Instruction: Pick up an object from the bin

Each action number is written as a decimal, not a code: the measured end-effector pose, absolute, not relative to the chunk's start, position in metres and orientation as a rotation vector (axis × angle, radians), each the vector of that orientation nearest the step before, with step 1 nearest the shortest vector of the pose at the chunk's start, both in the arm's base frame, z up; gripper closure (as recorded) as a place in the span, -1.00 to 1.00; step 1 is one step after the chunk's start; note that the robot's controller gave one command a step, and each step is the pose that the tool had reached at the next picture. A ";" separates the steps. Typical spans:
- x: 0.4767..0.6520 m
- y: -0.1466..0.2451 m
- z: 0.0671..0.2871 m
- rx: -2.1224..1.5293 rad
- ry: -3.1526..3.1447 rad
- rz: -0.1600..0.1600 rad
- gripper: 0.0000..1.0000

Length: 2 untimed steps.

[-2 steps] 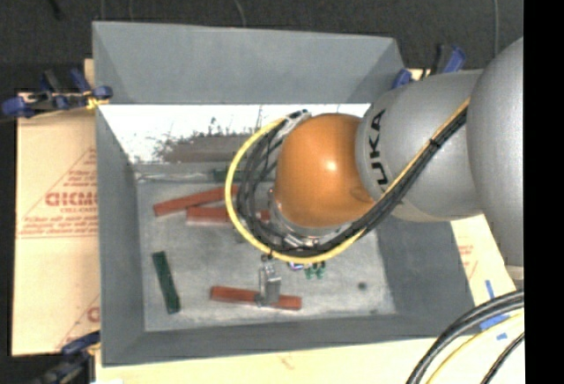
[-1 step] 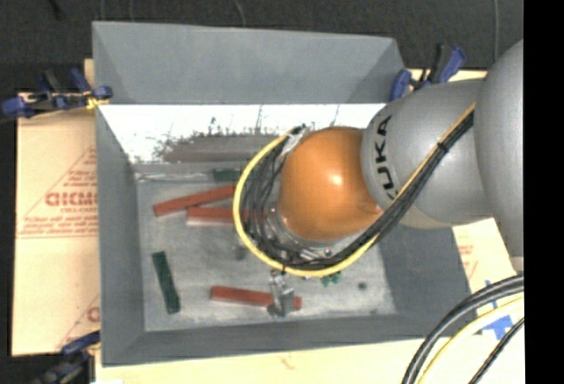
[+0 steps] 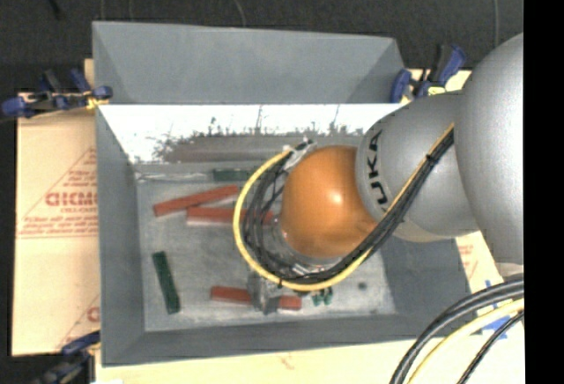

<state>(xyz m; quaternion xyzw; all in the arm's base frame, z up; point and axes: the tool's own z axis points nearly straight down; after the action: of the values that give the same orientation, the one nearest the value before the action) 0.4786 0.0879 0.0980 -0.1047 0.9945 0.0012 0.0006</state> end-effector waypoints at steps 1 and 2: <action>0.479 0.088 0.098 -0.326 3.124 0.004 1.00; 0.475 0.075 0.140 -0.384 3.120 -0.002 1.00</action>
Offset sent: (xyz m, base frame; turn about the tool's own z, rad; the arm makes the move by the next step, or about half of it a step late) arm -0.0036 -0.0154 0.0552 -0.0456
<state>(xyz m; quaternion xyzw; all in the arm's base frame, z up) 0.4754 0.0749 0.1397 -0.1222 0.9925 -0.0006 -0.0009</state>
